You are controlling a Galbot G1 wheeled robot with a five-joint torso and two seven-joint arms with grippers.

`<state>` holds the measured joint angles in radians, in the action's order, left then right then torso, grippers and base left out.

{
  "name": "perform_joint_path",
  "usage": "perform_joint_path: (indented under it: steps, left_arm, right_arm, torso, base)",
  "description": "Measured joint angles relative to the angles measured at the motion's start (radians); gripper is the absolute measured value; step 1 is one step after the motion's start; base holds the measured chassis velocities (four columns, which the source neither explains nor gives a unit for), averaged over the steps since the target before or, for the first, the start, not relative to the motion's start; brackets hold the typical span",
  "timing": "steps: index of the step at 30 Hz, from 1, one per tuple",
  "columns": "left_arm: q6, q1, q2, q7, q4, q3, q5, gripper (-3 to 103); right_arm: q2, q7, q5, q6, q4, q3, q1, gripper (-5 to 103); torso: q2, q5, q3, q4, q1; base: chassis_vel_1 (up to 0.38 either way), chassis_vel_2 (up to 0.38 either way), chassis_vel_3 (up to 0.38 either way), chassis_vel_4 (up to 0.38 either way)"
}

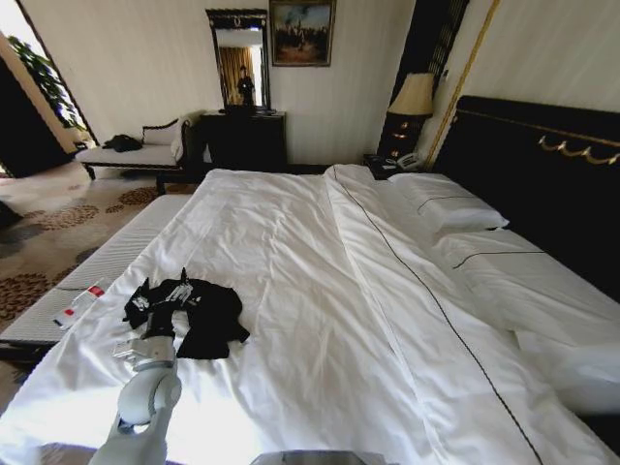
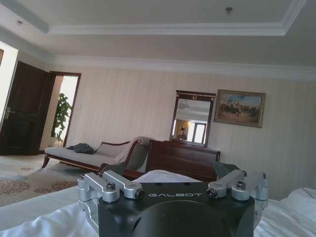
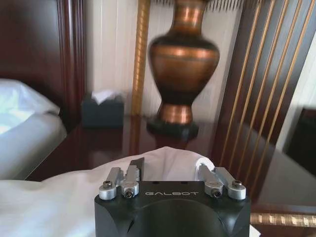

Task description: Fold the clothes on the bed.

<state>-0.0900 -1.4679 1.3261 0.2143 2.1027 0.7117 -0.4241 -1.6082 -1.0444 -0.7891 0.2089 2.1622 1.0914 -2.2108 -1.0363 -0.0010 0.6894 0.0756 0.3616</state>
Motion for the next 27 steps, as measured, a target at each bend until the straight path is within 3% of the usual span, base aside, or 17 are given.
perform_joint_path:
  steps: [5,7,8,9,11,13,15,18,21,27]
  left_arm:
    - [0.000,0.000,-0.006,0.000,-0.002,0.009,-0.003,100]
    - [0.000,0.000,-0.007,0.000,-0.003,0.010,-0.004,100]
    - [0.000,-0.001,-0.007,0.000,-0.003,0.011,-0.004,100]
    - [0.000,-0.001,-0.007,0.000,-0.004,0.011,-0.004,100]
    - [0.000,-0.001,-0.007,0.000,-0.004,0.011,-0.004,100]
    - [0.000,-0.001,-0.007,0.000,-0.004,0.011,-0.003,100]
    - [0.001,-0.001,-0.005,0.000,-0.004,0.011,-0.001,100]
    - [0.002,-0.002,-0.004,0.000,-0.004,0.010,0.001,100]
    - [0.002,-0.005,0.000,0.000,-0.001,0.010,0.006,100]
    - [0.003,-0.010,0.001,0.000,0.006,0.014,0.006,100]
  right_arm:
    - [-0.001,-0.089,-0.095,-0.129,0.145,-0.008,-0.017,68]
    - [0.000,-0.103,-0.106,-0.146,0.161,-0.004,-0.017,68]
    - [0.004,-0.138,-0.137,-0.190,0.203,0.015,-0.014,79]
    - [0.007,-0.157,-0.154,-0.212,0.229,0.027,-0.012,79]
    - [0.009,-0.189,-0.177,-0.247,0.281,0.047,-0.009,90]
    - [0.009,-0.202,-0.184,-0.261,0.305,0.055,-0.006,90]
    - [0.003,-0.266,-0.200,-0.320,0.344,0.079,0.018,99]
    - [0.002,-0.305,-0.209,-0.355,0.348,0.085,0.037,100]
    - [0.028,-0.403,-0.223,-0.428,0.348,0.088,0.108,100]
    - [0.059,-0.417,-0.251,-0.445,0.345,0.087,0.143,100]
  torso:
    - [0.000,0.0002,0.000,-0.0001,0.000]
    - [0.000,0.0002,0.000,-0.0001,0.000]
    - [0.000,0.0002,0.000,-0.0001,0.000]
    - [0.000,0.0003,0.000,-0.0001,0.000]
    - [0.000,0.0003,0.000,-0.0002,0.000]
    - [0.000,0.0004,0.000,0.0000,0.000]
    - [0.000,0.0001,0.000,-0.0002,0.000]
    - [0.000,0.0002,0.000,0.0001,0.000]
    - [0.000,0.0004,0.000,-0.0004,0.000]
    - [0.000,0.0005,0.000,0.0002,0.000]
  base:
    - [0.000,0.000,0.000,0.000]
    - [0.000,0.000,0.000,0.000]
    - [0.000,0.000,0.000,0.000]
    - [0.000,0.000,0.000,0.000]
    - [0.000,0.000,0.000,0.000]
    - [0.000,0.000,0.000,0.000]
    - [0.000,0.000,0.000,0.000]
    - [0.000,0.000,0.000,0.000]
    - [0.000,0.000,0.000,0.000]
    - [0.000,0.000,0.000,0.000]
